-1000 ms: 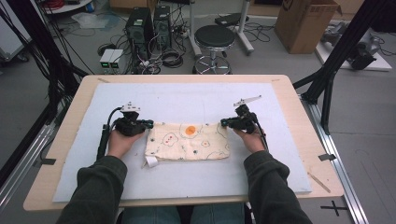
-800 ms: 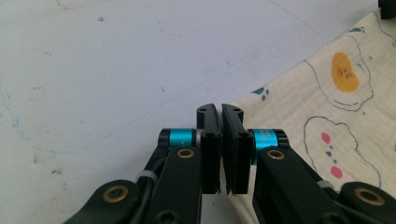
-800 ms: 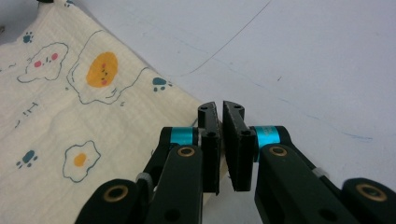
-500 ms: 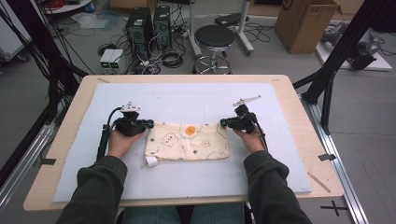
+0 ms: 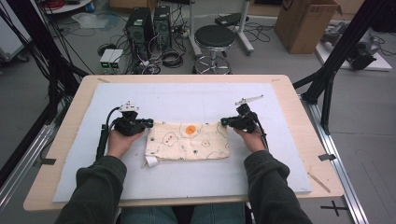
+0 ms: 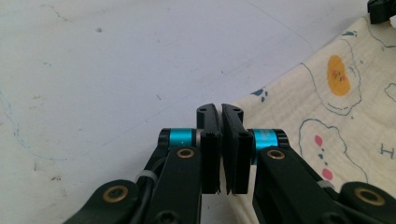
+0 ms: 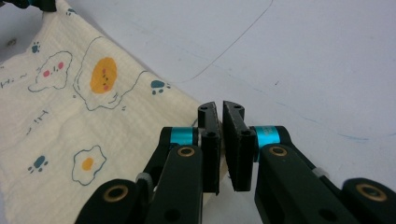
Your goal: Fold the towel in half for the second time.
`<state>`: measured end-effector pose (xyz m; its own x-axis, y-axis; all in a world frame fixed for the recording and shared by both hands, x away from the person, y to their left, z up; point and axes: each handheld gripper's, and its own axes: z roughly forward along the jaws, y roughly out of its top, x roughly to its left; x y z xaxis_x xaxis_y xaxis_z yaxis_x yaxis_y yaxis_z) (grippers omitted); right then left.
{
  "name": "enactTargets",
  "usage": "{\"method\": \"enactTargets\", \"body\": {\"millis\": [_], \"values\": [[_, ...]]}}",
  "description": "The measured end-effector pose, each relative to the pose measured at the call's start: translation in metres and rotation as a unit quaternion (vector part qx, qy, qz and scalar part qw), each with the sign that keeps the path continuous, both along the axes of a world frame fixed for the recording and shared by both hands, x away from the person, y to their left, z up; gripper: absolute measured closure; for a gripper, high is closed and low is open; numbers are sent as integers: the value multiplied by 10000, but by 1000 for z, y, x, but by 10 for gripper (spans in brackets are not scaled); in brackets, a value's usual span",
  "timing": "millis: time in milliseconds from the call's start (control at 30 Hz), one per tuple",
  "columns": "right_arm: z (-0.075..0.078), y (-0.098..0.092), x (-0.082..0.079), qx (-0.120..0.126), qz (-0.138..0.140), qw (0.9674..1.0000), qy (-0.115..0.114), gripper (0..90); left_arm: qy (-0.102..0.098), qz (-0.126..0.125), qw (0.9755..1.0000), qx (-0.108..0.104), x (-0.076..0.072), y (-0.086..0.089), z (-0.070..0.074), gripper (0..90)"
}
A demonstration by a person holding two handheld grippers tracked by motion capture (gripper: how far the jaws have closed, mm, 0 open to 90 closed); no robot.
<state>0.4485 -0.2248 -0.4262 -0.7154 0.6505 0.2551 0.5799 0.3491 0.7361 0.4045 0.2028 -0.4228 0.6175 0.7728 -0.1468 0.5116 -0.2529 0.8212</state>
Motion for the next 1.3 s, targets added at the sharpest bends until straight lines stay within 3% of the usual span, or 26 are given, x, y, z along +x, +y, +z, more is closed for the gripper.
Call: {"method": "enactTargets", "body": {"millis": [533,1300], "values": [[11,-4,-9,132,70,9998,-98,855,-239,-145,9996,105,-16,-1,10,858],[21,-4,-29,74,288,9993,-219,854,-503,-443,9973,283,-42,-1,20,857]]}}
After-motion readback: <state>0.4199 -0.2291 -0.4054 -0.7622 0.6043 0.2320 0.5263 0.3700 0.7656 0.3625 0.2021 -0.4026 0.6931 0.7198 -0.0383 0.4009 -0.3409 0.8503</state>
